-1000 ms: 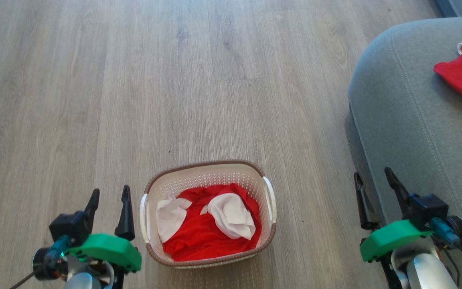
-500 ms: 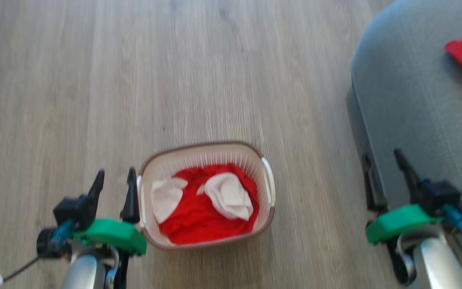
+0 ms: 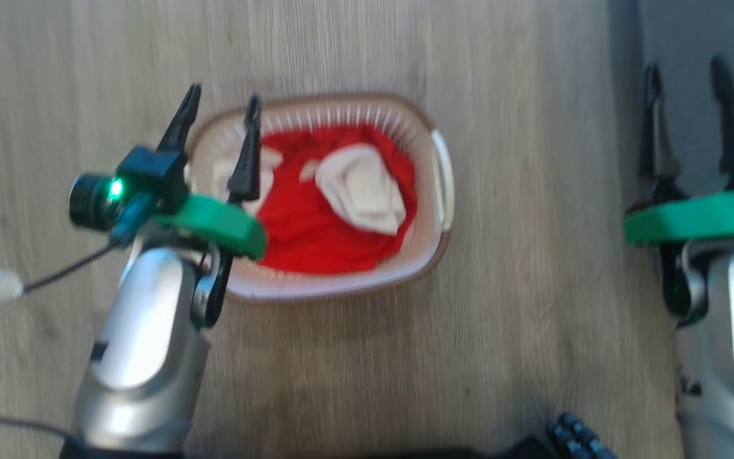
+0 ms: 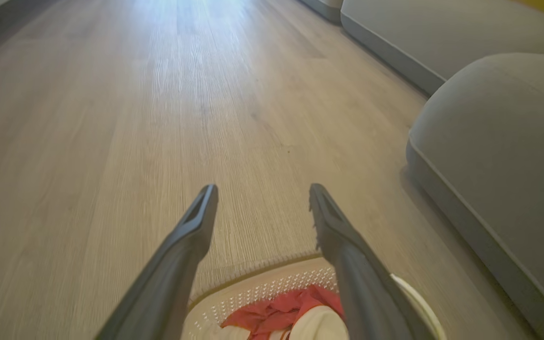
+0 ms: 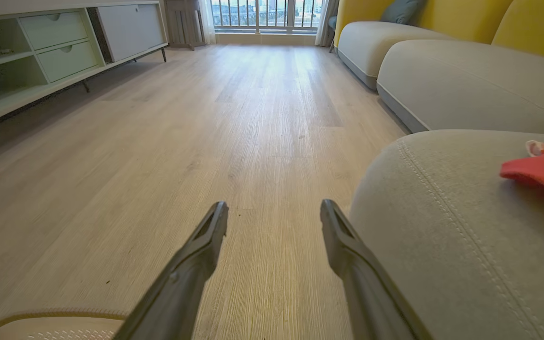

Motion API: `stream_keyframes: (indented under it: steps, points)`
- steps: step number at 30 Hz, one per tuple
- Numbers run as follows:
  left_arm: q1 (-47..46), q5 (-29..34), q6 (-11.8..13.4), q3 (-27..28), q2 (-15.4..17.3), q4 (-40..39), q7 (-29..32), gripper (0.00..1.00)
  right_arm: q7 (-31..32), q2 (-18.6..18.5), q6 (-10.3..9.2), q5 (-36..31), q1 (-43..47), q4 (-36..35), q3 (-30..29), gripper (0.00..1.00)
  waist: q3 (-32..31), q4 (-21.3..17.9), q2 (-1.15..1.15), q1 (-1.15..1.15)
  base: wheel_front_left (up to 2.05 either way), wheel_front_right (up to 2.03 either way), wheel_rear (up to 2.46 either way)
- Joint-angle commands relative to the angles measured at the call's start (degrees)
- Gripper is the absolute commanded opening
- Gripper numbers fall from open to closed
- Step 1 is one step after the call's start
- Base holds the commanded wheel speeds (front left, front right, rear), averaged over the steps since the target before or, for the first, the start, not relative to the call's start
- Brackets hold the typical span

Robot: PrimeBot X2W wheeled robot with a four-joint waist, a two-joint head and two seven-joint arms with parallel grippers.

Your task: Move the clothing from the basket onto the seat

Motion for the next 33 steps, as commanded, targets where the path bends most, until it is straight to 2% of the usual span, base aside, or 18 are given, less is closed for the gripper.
stream_keyframes:
  steps: [1,5,10,14,18,20,28,33]
  points:
    - [-1.8,0.8,0.3,0.3,0.6,-0.1,-0.5,1.0,-0.5,-0.7,-0.01,-0.3,-1.5,-2.4,1.0,1.0,10.0,0.7,0.0,-0.03,0.0,0.0,0.0]
    - [-7.0,1.6,0.8,-2.6,0.6,2.5,0.5,1.0,-0.5,-1.1,-0.01,-0.4,-5.3,-3.2,1.1,1.0,14.9,0.6,0.0,-0.03,0.0,0.0,0.0]
    - [-10.6,1.7,1.3,-5.5,0.6,4.6,2.7,1.0,-0.5,-1.1,-0.01,-0.4,-7.4,-3.2,1.3,1.0,16.9,0.4,0.0,-0.03,0.0,0.0,0.0]
    - [-13.4,0.5,2.2,-9.7,0.6,6.3,8.1,1.0,-0.5,-1.0,-0.01,-0.1,-8.1,-2.9,1.7,1.0,17.6,0.1,0.0,-0.03,0.0,0.0,0.0]
    - [-16.5,-1.4,3.9,-13.3,0.6,10.3,16.3,1.0,-0.5,-0.6,-0.01,0.4,-8.9,-3.0,3.1,1.0,18.8,-1.2,0.0,-0.03,0.0,0.0,0.0]
    - [-18.4,-3.6,4.4,-14.6,0.6,11.9,18.0,1.0,-0.5,-0.4,-0.01,0.7,-9.3,-3.1,4.0,1.0,19.8,-2.1,0.0,-0.03,0.0,0.0,0.0]
    - [-26.7,-8.2,7.9,-18.4,0.6,23.7,19.9,1.0,-0.5,-0.1,-0.01,1.1,-10.0,-4.6,5.0,1.0,25.4,-4.4,0.0,-0.03,0.0,0.0,0.0]
    - [-31.3,-10.8,8.1,-18.7,0.6,31.5,18.1,1.0,-0.5,-0.6,-0.01,0.9,-9.6,-5.7,4.6,1.0,28.2,-4.7,0.0,-0.03,0.0,0.0,0.0]
